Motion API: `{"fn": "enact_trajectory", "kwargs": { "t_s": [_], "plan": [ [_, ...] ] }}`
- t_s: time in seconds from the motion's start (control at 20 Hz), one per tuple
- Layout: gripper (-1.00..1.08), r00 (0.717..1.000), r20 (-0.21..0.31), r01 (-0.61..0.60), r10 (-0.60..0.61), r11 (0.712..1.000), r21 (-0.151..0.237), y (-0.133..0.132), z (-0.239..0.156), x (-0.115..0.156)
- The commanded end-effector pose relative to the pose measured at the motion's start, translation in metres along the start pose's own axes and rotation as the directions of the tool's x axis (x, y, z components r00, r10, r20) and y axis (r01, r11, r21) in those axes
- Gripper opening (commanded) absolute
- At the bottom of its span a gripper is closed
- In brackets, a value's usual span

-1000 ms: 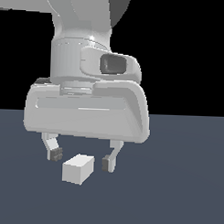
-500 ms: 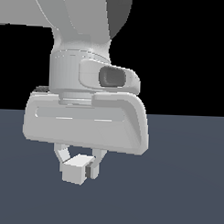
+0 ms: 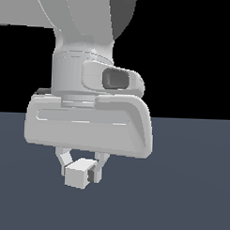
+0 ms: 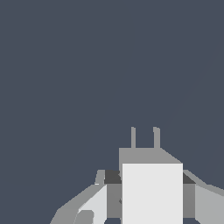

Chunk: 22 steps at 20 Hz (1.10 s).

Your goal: Plug the charger into the wall socket.

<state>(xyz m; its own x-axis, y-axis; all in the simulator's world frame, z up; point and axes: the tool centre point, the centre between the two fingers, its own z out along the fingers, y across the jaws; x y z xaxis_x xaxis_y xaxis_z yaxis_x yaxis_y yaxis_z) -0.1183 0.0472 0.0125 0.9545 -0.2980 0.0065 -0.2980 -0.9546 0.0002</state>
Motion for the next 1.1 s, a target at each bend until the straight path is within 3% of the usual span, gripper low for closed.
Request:
{"fn": "enact_trajectory", "kwargs": {
  "t_s": [0.0, 0.55, 1.05],
  "plan": [
    [-1.00, 1.000, -0.001, 0.007, -0.007, 1.000, 0.000, 0.001, -0.002, 0.003],
    [-1.00, 0.992, -0.001, 0.129, -0.129, 0.992, 0.000, 0.008, -0.029, 0.044],
    [-1.00, 0.952, -0.001, 0.306, -0.306, 0.952, 0.001, 0.006, -0.068, 0.106]
  ]
}}
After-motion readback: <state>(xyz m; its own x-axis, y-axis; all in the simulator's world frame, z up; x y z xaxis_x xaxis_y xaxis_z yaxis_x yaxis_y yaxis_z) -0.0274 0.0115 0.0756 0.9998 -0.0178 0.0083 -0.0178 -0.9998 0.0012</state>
